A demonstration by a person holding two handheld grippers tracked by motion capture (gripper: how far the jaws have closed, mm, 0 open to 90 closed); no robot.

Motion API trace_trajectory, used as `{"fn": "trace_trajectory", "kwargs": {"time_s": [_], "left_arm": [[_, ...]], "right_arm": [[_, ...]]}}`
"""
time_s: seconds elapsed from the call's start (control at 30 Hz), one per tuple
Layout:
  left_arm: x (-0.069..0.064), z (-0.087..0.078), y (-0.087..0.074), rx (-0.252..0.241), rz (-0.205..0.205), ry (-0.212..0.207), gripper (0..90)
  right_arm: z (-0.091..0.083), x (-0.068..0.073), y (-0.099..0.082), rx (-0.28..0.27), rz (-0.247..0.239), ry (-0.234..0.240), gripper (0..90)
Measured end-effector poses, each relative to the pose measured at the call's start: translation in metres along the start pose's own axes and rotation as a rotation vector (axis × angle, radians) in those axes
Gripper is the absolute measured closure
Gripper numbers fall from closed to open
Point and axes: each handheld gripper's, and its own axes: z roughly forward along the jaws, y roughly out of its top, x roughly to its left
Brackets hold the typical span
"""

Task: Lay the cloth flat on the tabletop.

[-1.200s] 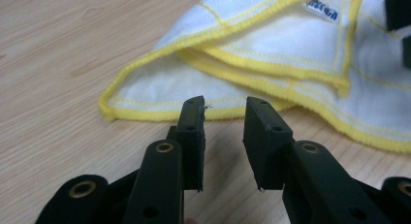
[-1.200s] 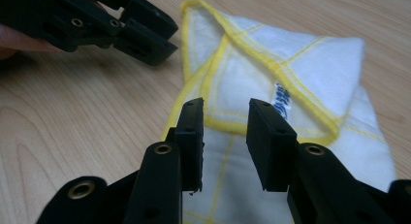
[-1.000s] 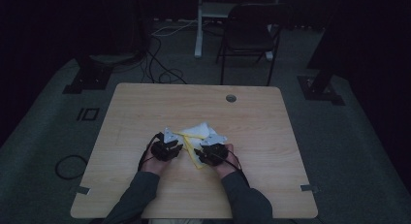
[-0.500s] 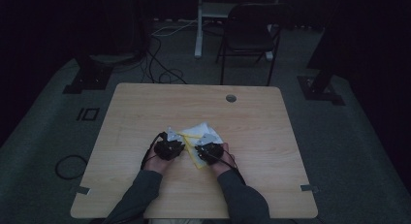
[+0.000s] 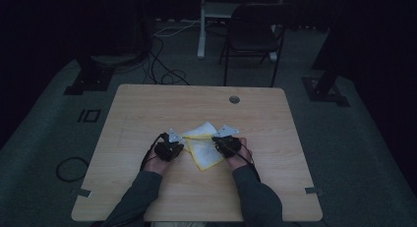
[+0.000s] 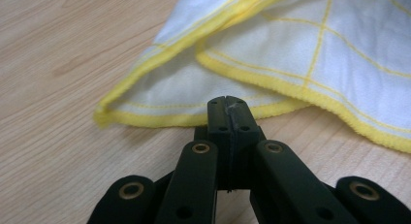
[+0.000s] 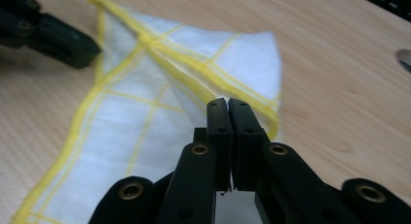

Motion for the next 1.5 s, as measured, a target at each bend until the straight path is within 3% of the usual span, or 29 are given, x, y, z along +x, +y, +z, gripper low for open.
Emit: {"fn": "trace_trajectory", "kwargs": {"time_s": [0.13, 0.23, 0.33, 0.6, 0.77, 0.87, 0.93, 1.1, 1.3, 1.43, 1.5], "left_arm": [[-0.002, 0.001, 0.002, 0.004, -0.002, 0.009, 89.5], [-0.009, 0.0, 0.004, -0.027, 0.013, -0.035, 81.5], [-0.015, 0.002, 0.007, -0.033, 0.039, -0.049, 76.4], [-0.012, 0.006, 0.004, -0.029, 0.014, -0.078, 60.0], [-0.011, 0.006, 0.007, -0.008, 0.037, -0.088, 61.0], [-0.002, 0.006, 0.004, -0.024, -0.005, -0.144, 62.3], [0.001, 0.005, 0.002, -0.029, -0.007, -0.152, 64.1], [0.001, 0.005, 0.002, -0.027, -0.009, -0.144, 66.8], [0.004, 0.005, 0.002, -0.029, -0.04, -0.13, 71.5], [0.008, 0.003, 0.0, -0.016, -0.044, -0.084, 73.1], [0.013, 0.001, -0.001, -0.014, -0.064, -0.08, 73.1]], "right_arm": [[-0.004, -0.009, 0.002, -0.01, 0.015, -0.003, 88.6], [-0.005, -0.011, 0.002, -0.01, 0.017, 0.003, 88.6], [-0.004, -0.01, 0.002, -0.013, 0.017, 0.005, 88.6], [-0.005, -0.012, 0.003, -0.014, 0.02, -0.003, 88.6], [-0.007, -0.021, 0.003, -0.01, 0.036, -0.026, 88.9], [-0.01, -0.028, 0.004, -0.008, 0.044, -0.047, 88.9], [-0.011, -0.034, 0.004, -0.007, 0.042, -0.065, 88.9], [-0.016, -0.054, 0.006, 0.006, 0.063, -0.107, 88.9], [-0.02, -0.076, 0.006, 0.014, 0.106, -0.15, 89.0], [-0.025, -0.091, 0.005, 0.017, 0.132, -0.18, 89.1], [-0.027, -0.098, 0.004, 0.027, 0.139, -0.203, 89.2]]}}
